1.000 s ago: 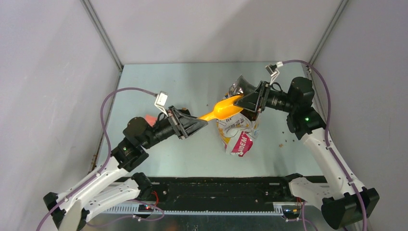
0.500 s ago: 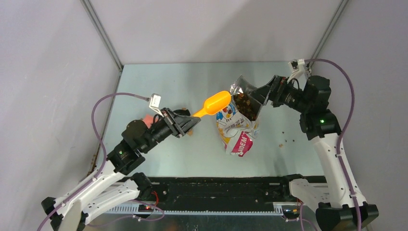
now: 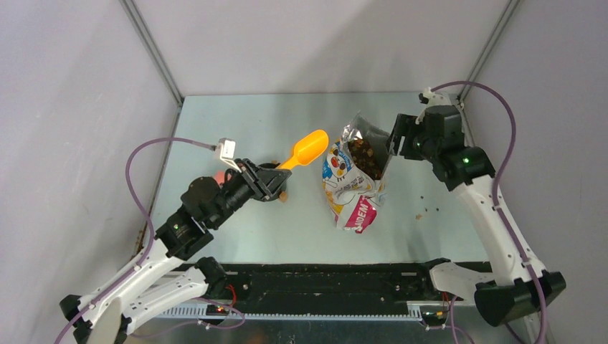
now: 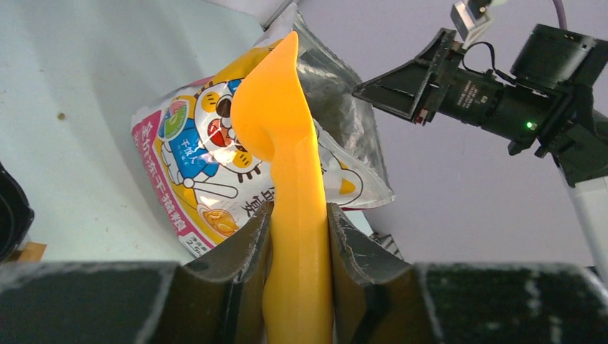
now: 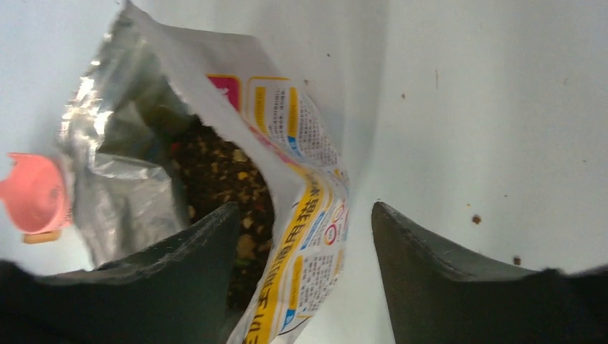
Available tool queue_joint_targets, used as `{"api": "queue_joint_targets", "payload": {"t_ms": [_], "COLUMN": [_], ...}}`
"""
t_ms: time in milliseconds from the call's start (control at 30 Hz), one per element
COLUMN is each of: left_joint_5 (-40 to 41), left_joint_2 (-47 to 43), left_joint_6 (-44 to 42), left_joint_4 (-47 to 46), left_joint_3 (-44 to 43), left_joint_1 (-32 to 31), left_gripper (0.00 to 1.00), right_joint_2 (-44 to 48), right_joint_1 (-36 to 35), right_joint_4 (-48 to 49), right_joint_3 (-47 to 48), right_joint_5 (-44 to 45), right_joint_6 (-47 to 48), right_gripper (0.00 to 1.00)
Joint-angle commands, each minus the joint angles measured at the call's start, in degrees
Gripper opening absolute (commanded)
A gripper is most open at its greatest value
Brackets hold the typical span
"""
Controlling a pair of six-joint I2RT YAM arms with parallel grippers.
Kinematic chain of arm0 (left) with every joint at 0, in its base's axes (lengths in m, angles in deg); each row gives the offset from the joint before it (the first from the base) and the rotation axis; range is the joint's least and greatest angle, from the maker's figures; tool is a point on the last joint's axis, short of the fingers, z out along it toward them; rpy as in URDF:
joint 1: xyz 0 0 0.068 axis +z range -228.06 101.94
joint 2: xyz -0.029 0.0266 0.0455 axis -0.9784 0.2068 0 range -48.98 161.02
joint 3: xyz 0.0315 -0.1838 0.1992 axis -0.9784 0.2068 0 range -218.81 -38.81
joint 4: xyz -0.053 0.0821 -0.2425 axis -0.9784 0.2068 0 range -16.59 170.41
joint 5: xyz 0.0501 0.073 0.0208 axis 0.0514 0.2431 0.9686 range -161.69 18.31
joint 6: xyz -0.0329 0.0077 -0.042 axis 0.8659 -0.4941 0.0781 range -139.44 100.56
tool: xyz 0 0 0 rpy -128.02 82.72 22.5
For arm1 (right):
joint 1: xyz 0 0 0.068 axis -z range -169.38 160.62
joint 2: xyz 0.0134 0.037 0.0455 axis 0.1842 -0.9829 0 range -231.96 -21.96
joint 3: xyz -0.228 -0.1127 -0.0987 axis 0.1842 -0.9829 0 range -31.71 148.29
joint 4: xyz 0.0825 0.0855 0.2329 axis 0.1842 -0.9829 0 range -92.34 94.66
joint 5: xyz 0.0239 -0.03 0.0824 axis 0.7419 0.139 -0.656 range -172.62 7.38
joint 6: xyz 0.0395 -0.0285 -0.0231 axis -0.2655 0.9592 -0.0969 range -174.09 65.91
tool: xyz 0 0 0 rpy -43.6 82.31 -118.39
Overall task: Serve the pet food
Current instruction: Collect the pet food from the pet food bag.
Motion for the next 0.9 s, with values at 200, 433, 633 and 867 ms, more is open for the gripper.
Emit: {"api": "queue_joint_targets", "payload": {"t_ms": [200,433,633,867], "left_joint_5": [-0.69,-0.47,1.37,1.09], "left_joint_2": [0.99,-2.13,-5.68,-4.03], "left_joint_6": [-6.35,-5.42,-3.85,1.82], "left_joint_4": [1.05,5.53,13.58,24.41], "left_joint_3": [-4.51,-6.87,-7.35,-10.71], "left_joint_1": [0.23,0.15,0.17,0.24], "left_gripper": [0.0,0.0,0.0,0.0], "right_joint_2": [-5.3,-5.64,-8.02,-10.32], "right_joint_1": [-6.47,-18.04,-26.54,-35.01], "right_joint_4": [3.17,10.73,17.11,23.43], "right_joint_3": [4.46,4.72,4.72,4.58], "right_joint_5": [-1.35,-4.39,3.71,18.57], "right_joint_6": [0.71,-3.6,-6.64,-5.29], "right_gripper": [0.0,0.0,0.0,0.0]}}
